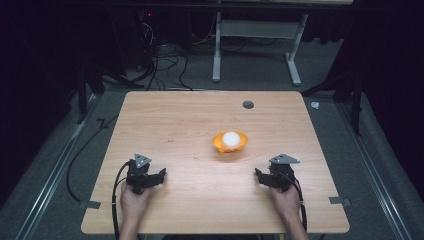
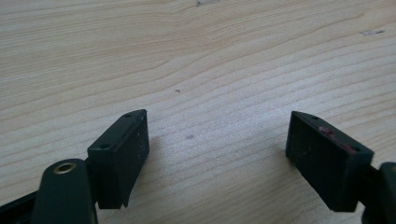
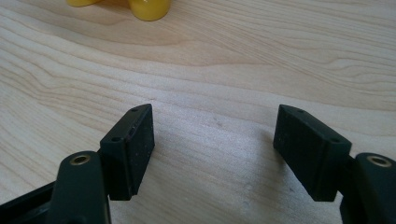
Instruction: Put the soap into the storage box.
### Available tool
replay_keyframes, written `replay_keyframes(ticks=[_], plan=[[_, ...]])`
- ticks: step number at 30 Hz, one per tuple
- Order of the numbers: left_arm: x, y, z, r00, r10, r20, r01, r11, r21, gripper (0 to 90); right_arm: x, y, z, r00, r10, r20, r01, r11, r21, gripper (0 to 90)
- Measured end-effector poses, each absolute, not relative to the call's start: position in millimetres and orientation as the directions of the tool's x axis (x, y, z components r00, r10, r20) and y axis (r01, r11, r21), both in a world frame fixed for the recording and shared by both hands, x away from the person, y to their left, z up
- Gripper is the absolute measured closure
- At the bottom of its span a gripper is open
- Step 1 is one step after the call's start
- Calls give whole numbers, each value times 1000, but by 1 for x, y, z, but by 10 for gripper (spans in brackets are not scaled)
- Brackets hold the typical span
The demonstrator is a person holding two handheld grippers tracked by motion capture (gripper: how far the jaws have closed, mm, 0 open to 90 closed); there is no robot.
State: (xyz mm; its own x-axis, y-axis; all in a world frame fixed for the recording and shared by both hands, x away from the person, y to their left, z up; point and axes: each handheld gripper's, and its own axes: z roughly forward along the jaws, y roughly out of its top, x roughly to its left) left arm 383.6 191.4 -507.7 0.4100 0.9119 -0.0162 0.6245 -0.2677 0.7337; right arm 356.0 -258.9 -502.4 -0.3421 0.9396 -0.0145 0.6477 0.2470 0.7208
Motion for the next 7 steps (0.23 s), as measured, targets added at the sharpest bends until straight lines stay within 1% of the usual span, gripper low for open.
replay_keyframes(ticks=[7], plan=[[384, 192, -508, 410, 912, -18, 625, -267, 734, 220, 357, -258, -502, -339, 941, -13, 649, 244, 720, 297]])
